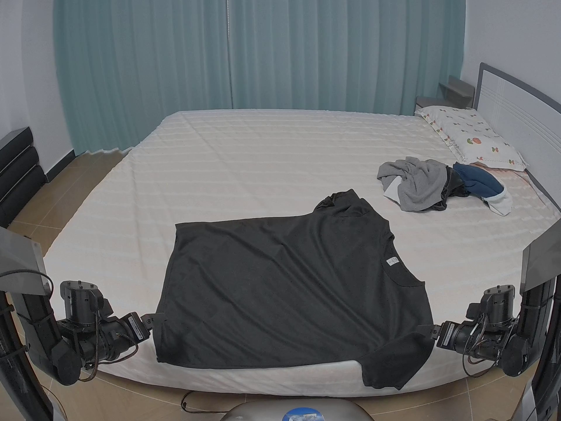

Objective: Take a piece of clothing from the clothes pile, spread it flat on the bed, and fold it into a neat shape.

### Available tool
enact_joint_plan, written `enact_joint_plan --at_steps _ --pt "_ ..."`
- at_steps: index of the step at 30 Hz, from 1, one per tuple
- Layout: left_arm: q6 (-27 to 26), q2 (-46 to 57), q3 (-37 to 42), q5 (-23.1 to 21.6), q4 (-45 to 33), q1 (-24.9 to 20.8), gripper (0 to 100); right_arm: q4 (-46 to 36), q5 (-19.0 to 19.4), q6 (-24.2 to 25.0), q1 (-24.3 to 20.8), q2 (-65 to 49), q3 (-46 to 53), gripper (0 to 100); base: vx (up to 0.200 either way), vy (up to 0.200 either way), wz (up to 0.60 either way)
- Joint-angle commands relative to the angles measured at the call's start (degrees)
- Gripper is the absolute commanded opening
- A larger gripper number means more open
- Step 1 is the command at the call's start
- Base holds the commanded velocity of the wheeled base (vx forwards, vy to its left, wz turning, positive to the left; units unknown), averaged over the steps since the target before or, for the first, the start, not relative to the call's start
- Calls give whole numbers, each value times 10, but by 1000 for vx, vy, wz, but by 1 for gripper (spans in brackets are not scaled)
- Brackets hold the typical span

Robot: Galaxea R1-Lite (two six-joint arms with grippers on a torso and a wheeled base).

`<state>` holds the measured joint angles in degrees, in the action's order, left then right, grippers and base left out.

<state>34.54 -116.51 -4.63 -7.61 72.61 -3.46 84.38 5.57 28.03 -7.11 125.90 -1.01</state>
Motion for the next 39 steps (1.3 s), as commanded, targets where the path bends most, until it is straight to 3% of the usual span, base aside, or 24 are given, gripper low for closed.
enact_joint_plan --at_steps 1,7,19,30,39 --pt "2 -3 -1 -1 1 -1 100 4 0 2 -1 -4 10 100 0 0 0" --pt "4 0 -4 0 1 -2 100 16 -2 5 0 -15 9 100 0 0 0" --pt "41 -2 -14 0 1 -14 100 6 -6 6 -12 -49 9 100 200 0 0" --pt "80 -6 -29 0 1 -16 100 14 1 19 -12 -48 9 100 0 0 0" --pt "111 -2 -105 5 -9 -20 100 44 16 76 -26 -47 6 100 0 0 0"
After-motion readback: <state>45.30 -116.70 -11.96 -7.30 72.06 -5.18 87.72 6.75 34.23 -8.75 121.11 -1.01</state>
